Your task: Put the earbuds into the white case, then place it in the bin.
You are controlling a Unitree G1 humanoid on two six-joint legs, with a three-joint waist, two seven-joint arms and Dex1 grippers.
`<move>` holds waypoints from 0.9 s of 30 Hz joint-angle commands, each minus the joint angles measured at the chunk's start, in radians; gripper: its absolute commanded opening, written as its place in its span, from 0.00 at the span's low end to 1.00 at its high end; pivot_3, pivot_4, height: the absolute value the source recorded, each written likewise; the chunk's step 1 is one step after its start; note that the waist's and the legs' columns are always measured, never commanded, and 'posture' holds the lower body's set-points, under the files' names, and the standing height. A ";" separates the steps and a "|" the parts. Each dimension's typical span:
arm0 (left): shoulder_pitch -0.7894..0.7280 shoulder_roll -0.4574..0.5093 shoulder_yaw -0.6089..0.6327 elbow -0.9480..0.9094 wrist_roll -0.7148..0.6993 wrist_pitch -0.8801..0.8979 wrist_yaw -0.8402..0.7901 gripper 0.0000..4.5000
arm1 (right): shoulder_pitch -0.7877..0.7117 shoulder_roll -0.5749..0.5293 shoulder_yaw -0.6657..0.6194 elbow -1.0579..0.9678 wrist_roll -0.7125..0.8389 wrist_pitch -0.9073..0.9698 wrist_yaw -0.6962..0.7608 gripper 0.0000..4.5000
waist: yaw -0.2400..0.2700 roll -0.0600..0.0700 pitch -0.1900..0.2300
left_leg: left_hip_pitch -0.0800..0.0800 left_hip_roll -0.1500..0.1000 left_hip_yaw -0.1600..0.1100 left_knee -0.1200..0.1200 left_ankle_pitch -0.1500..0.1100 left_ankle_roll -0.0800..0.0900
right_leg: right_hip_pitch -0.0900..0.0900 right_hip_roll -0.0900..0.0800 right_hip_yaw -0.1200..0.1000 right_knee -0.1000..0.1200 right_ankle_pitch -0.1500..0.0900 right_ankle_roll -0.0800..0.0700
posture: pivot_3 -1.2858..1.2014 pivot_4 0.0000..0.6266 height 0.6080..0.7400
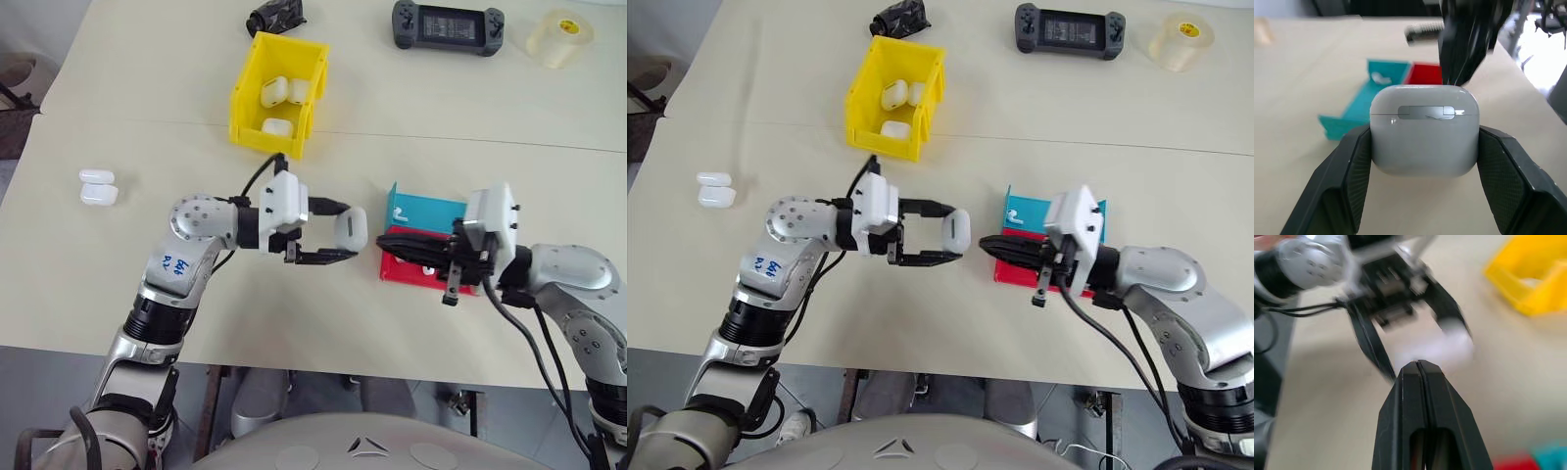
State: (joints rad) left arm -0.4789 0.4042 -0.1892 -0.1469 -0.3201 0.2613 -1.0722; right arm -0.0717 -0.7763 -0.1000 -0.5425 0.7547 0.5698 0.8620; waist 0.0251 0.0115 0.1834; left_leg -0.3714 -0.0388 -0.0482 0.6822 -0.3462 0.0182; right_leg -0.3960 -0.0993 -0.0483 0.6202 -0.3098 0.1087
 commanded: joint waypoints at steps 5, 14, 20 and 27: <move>0.081 -0.009 0.163 -0.036 -0.075 0.029 0.160 0.62 | 0.105 0.095 -0.224 -0.004 0.089 -0.141 0.030 0.04 | -0.001 0.000 0.000 | 0.001 0.001 0.000 0.000 0.000 0.000 | 0.000 0.001 0.000 0.000 0.000 0.000 | 0.52 0.24 1.00; 0.024 -0.082 0.385 0.037 -0.059 0.090 0.559 0.62 | 0.201 0.194 -0.296 -0.064 0.000 -0.288 -0.041 0.66 | 0.005 0.000 0.000 | 0.001 -0.001 0.000 0.000 0.000 -0.001 | 0.000 0.000 0.000 0.002 0.000 0.000 | 0.52 0.24 1.00; -0.142 -0.110 0.349 0.237 -0.014 0.027 0.600 0.62 | 0.230 0.200 -0.260 -0.055 -0.063 -0.344 -0.038 0.99 | 0.007 0.000 0.000 | 0.001 -0.002 0.000 0.000 0.000 -0.001 | 0.000 0.002 0.000 0.003 0.000 0.001 | 0.52 0.24 1.00; -0.335 -0.129 0.301 0.629 0.062 -0.121 0.546 0.62 | 0.207 0.208 -0.230 -0.066 -0.076 -0.350 -0.068 0.99 | -0.001 0.000 0.000 | 0.001 -0.002 0.002 0.000 0.000 -0.001 | -0.001 0.005 -0.001 0.004 0.000 0.001 | 0.52 0.24 1.00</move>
State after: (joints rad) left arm -0.7853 0.2740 0.1051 0.4355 -0.2677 0.1982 -0.5109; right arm 0.1372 -0.5757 -0.3283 -0.5745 0.6762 0.2381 0.8022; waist 0.0239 0.0111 0.1835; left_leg -0.3701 -0.0408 -0.0458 0.6821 -0.3458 0.0176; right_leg -0.3973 -0.0946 -0.0498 0.6240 -0.3094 0.1095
